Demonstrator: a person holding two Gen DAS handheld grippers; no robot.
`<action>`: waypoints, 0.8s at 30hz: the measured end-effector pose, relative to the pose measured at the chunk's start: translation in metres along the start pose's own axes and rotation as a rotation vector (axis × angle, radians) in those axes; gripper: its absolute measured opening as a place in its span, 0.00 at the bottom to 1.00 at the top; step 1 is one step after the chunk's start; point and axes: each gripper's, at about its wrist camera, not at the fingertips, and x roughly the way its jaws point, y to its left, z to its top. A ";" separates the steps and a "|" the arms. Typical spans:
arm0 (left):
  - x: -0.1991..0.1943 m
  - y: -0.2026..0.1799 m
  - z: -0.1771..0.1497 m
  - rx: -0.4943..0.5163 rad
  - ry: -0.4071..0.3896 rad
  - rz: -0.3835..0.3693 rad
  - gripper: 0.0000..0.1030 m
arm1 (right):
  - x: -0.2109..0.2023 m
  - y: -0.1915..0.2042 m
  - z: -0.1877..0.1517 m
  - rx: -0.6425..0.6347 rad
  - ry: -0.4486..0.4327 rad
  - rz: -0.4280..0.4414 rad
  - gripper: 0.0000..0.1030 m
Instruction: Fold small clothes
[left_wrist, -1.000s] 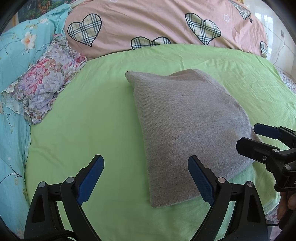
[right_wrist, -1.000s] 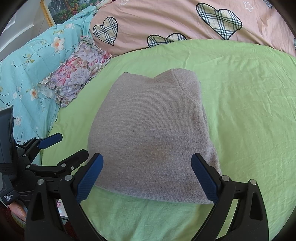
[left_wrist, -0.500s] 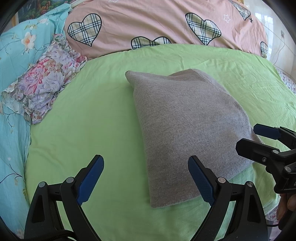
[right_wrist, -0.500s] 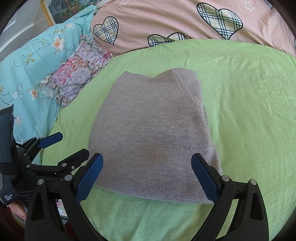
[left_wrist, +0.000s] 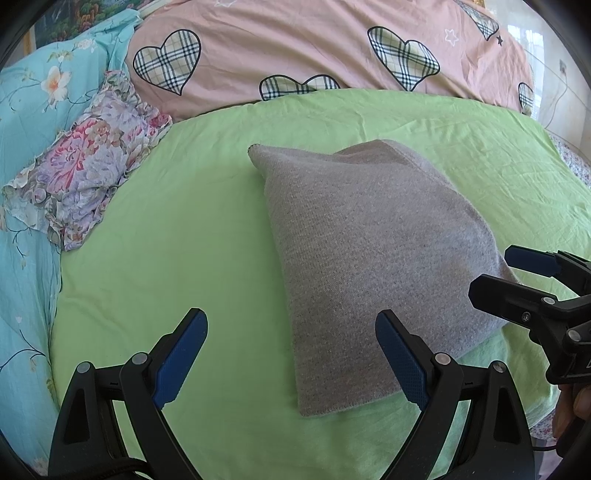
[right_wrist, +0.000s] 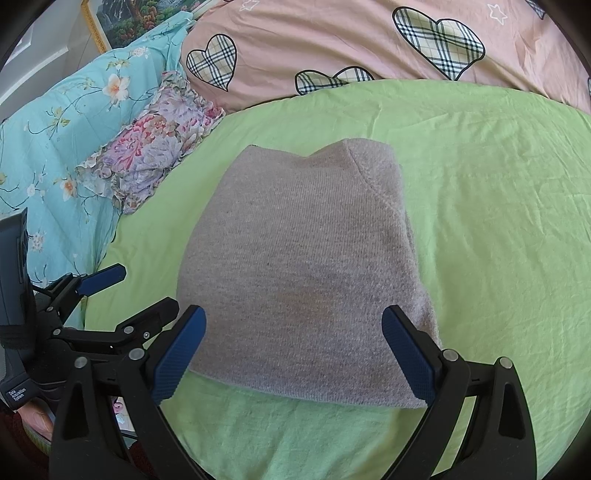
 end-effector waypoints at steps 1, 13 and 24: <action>0.000 0.000 0.000 0.000 0.000 -0.001 0.90 | 0.000 0.000 0.000 -0.001 0.000 0.000 0.93; 0.000 -0.003 0.003 0.006 0.002 -0.002 0.90 | 0.000 0.001 0.000 0.003 0.000 0.000 0.93; 0.006 -0.005 0.007 0.013 0.003 -0.008 0.90 | 0.000 0.000 0.004 0.001 -0.004 -0.001 0.93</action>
